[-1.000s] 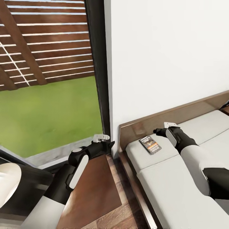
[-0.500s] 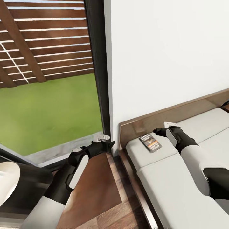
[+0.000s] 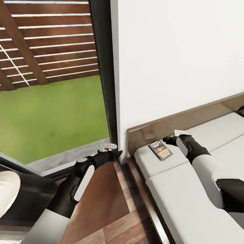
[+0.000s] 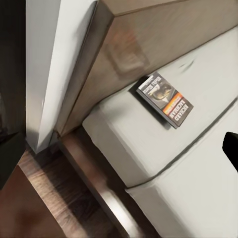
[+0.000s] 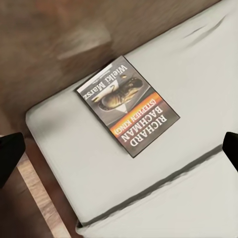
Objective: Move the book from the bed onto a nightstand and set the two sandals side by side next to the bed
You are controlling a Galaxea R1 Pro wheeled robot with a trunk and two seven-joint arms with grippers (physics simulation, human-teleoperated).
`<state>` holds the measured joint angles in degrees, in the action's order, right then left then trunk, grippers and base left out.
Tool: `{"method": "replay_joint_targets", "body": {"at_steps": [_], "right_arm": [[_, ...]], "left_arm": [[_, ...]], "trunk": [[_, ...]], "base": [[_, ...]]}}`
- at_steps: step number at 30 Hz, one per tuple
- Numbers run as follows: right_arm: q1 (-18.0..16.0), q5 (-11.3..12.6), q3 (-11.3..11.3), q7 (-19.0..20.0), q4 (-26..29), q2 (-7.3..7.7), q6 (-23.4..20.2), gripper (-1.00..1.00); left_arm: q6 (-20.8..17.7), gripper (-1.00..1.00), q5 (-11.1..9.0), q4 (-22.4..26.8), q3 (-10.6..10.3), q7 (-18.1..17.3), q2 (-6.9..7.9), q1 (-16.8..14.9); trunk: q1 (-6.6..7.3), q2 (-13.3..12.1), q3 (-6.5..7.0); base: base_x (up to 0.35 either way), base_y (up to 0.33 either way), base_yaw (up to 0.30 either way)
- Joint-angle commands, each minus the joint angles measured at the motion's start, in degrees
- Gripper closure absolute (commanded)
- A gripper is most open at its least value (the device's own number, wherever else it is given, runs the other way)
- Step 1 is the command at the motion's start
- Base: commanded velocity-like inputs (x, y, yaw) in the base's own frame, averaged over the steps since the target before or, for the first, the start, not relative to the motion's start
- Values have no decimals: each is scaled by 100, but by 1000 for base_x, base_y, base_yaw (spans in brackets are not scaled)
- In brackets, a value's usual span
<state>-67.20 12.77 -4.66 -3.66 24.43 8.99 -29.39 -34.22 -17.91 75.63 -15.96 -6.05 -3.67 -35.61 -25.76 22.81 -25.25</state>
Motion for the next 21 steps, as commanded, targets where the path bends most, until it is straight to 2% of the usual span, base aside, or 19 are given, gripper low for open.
{"method": "replay_joint_targets", "body": {"at_steps": [1,21], "right_arm": [[-3,57,-44,-38,9,7,-22,-100],[-3,59,-35,-38,9,6,25,-100]], "left_arm": [[-32,-100,-11,5,5,-11,-2,-2],[-32,-100,-11,5,5,-19,-2,1]], "trunk": [[-3,11,-18],[-3,11,-203]], "base": [[0,0,0],[0,0,0]]}}
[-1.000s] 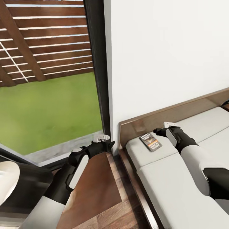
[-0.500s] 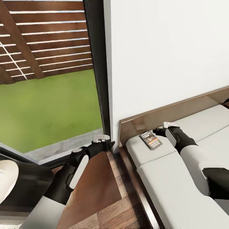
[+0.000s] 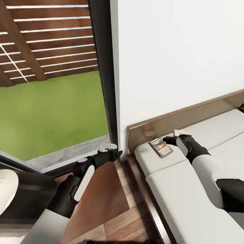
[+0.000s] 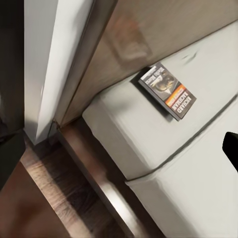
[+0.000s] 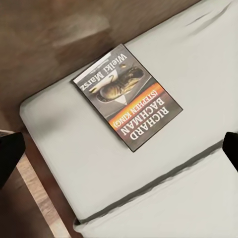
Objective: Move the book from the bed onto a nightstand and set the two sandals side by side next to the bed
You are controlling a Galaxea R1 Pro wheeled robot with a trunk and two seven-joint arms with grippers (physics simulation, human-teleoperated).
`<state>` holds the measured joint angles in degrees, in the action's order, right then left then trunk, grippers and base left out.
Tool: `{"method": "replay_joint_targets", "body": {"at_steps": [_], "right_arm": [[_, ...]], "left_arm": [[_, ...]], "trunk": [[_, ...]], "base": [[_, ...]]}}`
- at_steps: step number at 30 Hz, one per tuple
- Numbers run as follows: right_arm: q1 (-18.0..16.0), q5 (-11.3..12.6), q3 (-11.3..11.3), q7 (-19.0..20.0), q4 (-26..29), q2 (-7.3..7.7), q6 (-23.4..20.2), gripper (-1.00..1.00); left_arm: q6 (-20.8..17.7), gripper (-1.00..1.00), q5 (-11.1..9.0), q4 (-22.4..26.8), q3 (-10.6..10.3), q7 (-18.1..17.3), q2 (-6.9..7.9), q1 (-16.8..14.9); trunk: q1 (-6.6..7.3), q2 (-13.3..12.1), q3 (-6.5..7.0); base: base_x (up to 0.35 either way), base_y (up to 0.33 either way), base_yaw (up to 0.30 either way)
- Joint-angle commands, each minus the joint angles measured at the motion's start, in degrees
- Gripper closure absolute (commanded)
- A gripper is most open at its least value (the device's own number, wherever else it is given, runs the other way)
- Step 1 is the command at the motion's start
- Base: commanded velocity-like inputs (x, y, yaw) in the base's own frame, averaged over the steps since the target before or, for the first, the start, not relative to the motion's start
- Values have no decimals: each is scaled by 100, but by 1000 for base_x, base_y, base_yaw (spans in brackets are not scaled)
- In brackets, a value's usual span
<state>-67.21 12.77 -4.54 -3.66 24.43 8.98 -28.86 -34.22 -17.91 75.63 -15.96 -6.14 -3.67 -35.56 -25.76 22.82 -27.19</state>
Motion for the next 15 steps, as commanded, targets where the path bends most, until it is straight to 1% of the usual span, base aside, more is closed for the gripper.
{"method": "replay_joint_targets", "body": {"at_steps": [1,8,12,13,14,15], "right_arm": [[-3,59,-47,-38,9,7,-26,-100],[-3,71,-47,-37,9,1,-22,-100],[-7,92,-38,-54,53,39,-189,-100],[-100,87,-39,-47,307,48,-559,-100],[-133,87,-39,-47,354,49,-643,-100],[-219,86,-39,-49,438,51,-828,-100]], "left_arm": [[-32,-100,-11,5,5,-10,-2,-4],[-32,-100,-11,-2,5,-5,-21,-5],[-32,-100,-18,24,5,3,-7,-4],[-32,-100,-13,4,5,1,-3,-4],[-32,-100,-14,3,5,-1,-3,-4],[-32,-100,-16,0,5,-6,-3,-4]], "trunk": [[-3,10,-18],[-3,10,-83],[-3,10,-119],[-3,10,-129],[-3,10,-138],[-3,10,-147]], "base": [[0,0,0],[0,0,0],[0,0,23],[0,0,76],[0,0,78],[0,0,82]]}}
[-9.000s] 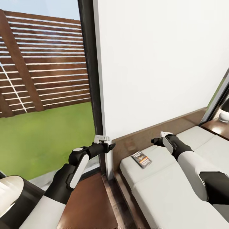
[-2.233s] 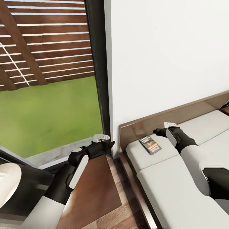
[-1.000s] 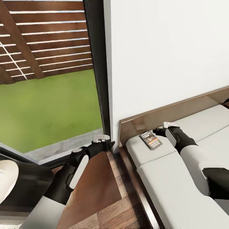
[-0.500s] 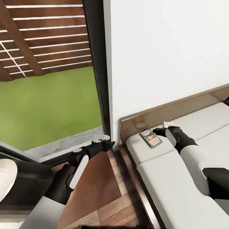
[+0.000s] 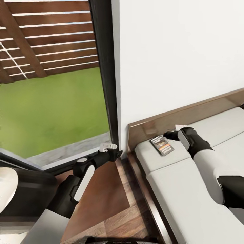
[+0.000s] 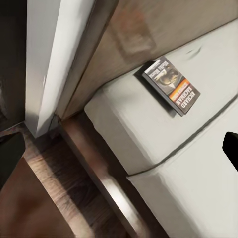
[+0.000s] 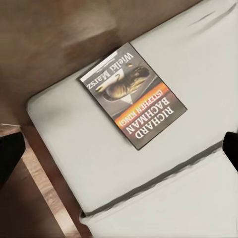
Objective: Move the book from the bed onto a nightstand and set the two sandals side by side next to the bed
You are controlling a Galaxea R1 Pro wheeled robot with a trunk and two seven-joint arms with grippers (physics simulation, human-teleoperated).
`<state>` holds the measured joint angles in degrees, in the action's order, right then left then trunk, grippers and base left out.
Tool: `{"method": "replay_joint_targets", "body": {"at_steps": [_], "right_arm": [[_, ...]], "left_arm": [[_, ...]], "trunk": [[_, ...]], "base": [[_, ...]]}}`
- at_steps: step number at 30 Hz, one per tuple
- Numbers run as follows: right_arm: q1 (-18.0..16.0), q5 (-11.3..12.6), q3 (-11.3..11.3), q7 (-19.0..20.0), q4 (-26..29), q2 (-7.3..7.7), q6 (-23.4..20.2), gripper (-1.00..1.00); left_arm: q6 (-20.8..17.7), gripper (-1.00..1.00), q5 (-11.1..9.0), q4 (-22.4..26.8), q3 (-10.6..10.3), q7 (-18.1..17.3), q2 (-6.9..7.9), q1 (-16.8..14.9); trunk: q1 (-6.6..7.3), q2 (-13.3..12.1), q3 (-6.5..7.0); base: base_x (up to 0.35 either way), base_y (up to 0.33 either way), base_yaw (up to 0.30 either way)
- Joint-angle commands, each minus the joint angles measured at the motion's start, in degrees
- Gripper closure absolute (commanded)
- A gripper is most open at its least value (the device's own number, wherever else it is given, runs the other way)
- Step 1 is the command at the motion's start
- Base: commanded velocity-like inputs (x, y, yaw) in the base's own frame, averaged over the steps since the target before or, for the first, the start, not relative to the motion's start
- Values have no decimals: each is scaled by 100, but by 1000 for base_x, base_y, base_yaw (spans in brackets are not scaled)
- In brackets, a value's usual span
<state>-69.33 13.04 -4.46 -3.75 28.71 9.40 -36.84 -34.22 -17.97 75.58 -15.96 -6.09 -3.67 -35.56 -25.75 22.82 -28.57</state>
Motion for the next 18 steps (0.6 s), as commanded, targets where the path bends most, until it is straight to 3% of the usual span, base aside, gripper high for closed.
{"method": "replay_joint_targets", "body": {"at_steps": [1,4,7,14,18], "right_arm": [[-125,61,-45,-39,71,12,-220,-100],[-680,78,-39,-45,127,24,-824,-100],[-963,83,-43,-69,121,26,-1125,-100],[-1235,71,-41,-111,-11,53,-1257,-100],[-1423,66,-42,-116,-333,210,-1251,-100]], "left_arm": [[-32,-100,-13,3,5,-14,-5,-4],[-32,-100,-26,1,5,-22,-8,-4],[-32,-100,-42,5,5,-29,-3,-1],[-32,-100,-48,46,5,-25,-6,11],[-32,-100,-49,52,2,-22,-11,19]], "trunk": [[-3,10,-19],[-3,10,-46],[-3,10,-74],[-3,10,-138],[-3,10,-175]], "base": [[0,0,85],[0,0,88],[0,0,90],[0,0,90],[0,0,90]]}}
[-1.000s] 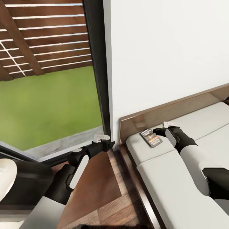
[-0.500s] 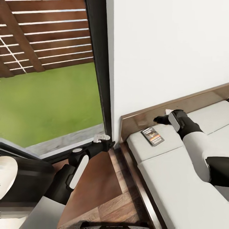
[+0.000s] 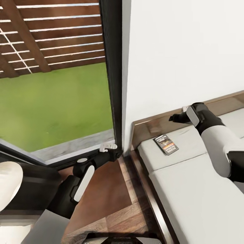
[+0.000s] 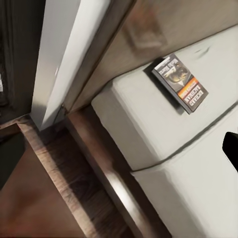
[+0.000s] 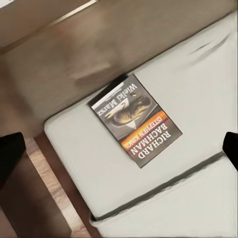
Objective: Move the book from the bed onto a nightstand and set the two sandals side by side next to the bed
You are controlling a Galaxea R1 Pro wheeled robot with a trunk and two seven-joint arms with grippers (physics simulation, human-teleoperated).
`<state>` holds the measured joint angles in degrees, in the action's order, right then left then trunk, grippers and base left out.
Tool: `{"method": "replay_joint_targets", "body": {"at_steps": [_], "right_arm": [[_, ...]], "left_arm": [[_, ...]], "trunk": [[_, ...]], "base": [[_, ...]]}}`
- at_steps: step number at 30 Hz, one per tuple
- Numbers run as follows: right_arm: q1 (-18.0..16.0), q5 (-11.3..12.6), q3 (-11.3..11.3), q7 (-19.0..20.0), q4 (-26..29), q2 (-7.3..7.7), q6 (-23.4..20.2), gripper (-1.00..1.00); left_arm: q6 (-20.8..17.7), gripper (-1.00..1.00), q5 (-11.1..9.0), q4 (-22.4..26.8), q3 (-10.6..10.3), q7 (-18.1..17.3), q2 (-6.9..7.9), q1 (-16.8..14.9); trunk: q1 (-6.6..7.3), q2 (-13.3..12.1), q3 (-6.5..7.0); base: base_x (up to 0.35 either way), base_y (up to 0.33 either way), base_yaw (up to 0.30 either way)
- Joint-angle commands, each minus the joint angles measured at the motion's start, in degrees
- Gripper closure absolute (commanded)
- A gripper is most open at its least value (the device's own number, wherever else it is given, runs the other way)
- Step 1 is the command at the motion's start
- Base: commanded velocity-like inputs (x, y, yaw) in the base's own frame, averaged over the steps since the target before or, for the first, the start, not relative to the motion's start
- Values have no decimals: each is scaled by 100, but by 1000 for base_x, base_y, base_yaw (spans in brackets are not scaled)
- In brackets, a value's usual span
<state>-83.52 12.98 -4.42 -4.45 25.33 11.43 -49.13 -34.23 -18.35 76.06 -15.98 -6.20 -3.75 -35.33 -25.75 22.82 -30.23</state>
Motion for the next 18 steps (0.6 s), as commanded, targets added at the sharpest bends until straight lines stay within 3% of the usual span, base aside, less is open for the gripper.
{"method": "replay_joint_targets", "body": {"at_steps": [1,6,18], "right_arm": [[-27,76,-44,-45,-31,58,-12,-100],[-65,89,-31,-14,-97,197,65,-100],[-68,97,-67,-3,-113,163,459,-100]], "left_arm": [[-32,-100,-10,6,3,-8,-6,-3],[-27,-100,-25,187,-142,-2,-11,9],[-31,-100,-2,421,-176,-3,-16,16]], "trunk": [[-3,10,-18],[-3,10,-64],[-3,10,-175]], "base": [[0,0,89],[0,0,65],[0,0,-2]]}}
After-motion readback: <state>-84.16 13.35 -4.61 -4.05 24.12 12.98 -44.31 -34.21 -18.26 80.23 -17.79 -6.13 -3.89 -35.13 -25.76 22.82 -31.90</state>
